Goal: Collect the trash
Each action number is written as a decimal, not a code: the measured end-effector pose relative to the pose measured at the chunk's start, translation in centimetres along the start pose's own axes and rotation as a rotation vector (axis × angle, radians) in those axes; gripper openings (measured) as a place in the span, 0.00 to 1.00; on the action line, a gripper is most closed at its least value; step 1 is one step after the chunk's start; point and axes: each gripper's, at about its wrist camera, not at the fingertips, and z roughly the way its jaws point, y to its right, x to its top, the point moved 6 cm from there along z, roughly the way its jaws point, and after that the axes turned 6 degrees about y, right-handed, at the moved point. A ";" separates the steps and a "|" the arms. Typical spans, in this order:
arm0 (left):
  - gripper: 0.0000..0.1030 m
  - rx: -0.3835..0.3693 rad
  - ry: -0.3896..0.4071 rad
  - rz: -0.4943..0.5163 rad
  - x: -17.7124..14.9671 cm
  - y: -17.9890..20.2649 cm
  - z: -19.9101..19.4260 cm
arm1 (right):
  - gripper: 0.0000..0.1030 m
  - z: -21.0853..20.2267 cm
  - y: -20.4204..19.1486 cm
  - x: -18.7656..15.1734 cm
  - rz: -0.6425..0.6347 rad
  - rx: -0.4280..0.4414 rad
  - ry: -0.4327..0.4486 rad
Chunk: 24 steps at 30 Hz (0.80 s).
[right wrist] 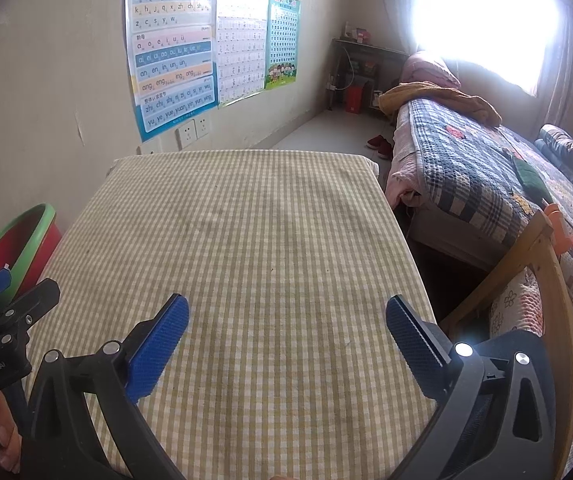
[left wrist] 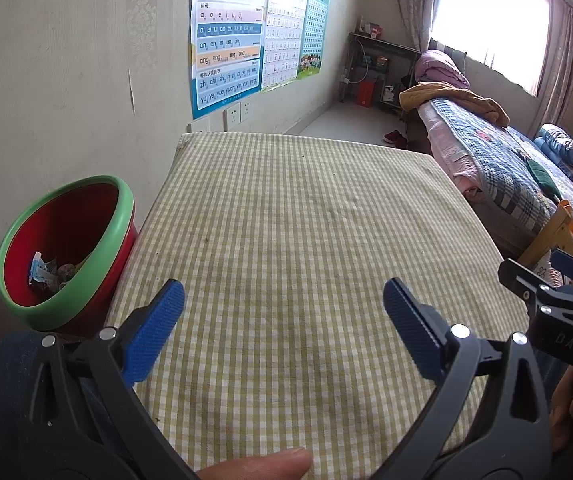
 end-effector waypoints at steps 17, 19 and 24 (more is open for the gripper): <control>0.95 0.004 -0.003 -0.011 0.1 -0.4 0.1 | 0.93 0.0 -0.3 -0.3 -0.012 -0.001 -0.006; 0.95 0.005 -0.004 -0.011 0.1 -0.5 0.1 | 0.93 0.0 -0.4 -0.3 -0.014 0.000 -0.005; 0.95 0.009 0.018 -0.001 0.1 -0.2 -0.2 | 0.93 0.0 -0.5 -0.3 -0.016 0.000 -0.005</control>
